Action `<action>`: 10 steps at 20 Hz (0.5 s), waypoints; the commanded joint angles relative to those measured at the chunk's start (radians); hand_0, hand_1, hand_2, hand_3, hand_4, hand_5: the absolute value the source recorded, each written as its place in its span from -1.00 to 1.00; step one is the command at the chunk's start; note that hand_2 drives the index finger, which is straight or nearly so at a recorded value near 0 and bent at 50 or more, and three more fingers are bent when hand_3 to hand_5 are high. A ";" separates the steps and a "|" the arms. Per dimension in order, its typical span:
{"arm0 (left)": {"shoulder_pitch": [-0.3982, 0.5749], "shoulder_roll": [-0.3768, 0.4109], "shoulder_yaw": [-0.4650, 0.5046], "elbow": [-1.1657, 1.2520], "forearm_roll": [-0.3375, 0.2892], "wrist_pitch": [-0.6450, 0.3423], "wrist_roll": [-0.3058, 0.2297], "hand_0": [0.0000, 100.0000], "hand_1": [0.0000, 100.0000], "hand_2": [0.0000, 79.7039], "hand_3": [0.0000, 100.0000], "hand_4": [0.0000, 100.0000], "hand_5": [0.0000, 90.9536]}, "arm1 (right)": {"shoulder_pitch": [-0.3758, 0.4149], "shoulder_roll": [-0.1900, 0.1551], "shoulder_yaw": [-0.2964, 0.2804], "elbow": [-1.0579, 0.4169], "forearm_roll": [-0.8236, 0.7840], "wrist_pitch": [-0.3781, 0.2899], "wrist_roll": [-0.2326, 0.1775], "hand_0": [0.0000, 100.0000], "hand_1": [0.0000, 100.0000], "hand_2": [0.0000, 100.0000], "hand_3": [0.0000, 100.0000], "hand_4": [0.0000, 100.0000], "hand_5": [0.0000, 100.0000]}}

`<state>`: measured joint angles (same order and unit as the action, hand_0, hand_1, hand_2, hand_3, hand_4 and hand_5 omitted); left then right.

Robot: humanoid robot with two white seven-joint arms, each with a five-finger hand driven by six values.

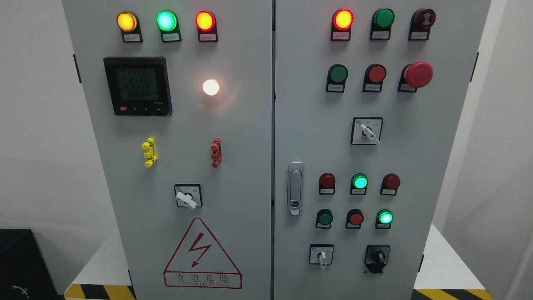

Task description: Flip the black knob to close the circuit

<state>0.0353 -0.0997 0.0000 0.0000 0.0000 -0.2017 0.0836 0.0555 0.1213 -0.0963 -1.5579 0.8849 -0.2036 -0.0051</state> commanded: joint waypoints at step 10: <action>0.000 0.000 -0.020 0.021 -0.021 -0.001 -0.001 -0.76 0.11 -1.00 -1.00 -1.00 -1.00 | -0.071 0.003 -0.028 -0.148 0.196 0.138 0.007 -1.00 -0.52 0.56 0.88 0.56 0.70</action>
<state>0.0353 -0.0997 0.0000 0.0000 0.0000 -0.2017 0.0842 0.0096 0.1230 -0.1120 -1.6411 1.0143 -0.0930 -0.0005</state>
